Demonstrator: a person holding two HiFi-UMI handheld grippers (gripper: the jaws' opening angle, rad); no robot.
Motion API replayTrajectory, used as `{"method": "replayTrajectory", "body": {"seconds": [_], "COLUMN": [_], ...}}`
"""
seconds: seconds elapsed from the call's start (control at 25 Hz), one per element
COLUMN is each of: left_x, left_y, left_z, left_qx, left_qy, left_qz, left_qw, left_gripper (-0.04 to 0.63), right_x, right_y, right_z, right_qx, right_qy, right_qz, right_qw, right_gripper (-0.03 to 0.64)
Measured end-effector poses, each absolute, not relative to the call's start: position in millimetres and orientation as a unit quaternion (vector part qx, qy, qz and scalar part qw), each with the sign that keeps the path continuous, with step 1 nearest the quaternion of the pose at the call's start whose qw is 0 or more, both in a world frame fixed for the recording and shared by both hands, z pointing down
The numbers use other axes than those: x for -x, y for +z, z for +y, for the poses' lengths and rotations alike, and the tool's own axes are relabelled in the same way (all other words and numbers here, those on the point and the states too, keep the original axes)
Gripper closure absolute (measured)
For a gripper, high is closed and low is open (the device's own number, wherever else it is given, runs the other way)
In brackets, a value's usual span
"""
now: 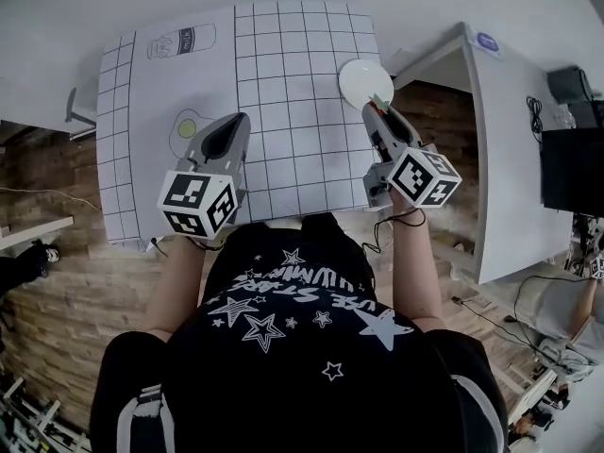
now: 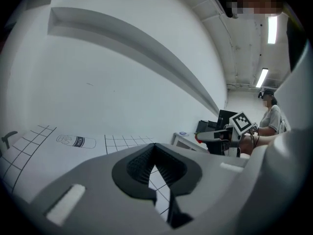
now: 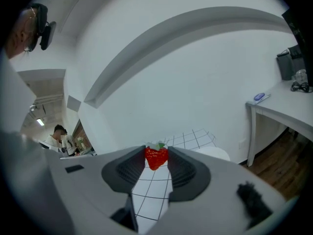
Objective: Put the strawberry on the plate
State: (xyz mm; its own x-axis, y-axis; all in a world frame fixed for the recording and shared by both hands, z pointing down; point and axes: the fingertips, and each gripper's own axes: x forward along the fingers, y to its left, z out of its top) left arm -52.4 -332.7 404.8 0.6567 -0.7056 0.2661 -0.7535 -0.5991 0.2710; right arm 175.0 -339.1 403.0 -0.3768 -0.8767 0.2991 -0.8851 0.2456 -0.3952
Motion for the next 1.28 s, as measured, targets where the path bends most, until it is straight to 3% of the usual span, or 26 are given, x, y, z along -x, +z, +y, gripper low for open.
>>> {"method": "replayTrajectory", "body": {"seconds": [0.52,0.88,1.28], "left_x": [-51,-112,-120], "left_y": [399,414,449], "left_z": [-343,-365,-369], "left_qx": [-0.878,-0.862,-0.831], "left_qy": [0.078,0.077,0.107], "left_qz": [-0.444,-0.471,-0.510], "left_qw": [0.163,0.167,0.193], "left_gripper": [0.588,0.588,0.588], "right_x": [-264,-289,-275], "right_y": [413,452,520], "right_z": [-379,-400,-427], "right_qx": [-0.519,-0.475,-0.419], "right_qy": [0.257,0.269,0.295], "right_qz": [-0.815,-0.836,-0.848], "right_qw": [0.005,0.059,0.136], "right_gripper": [0.466,0.466,0.466]}}
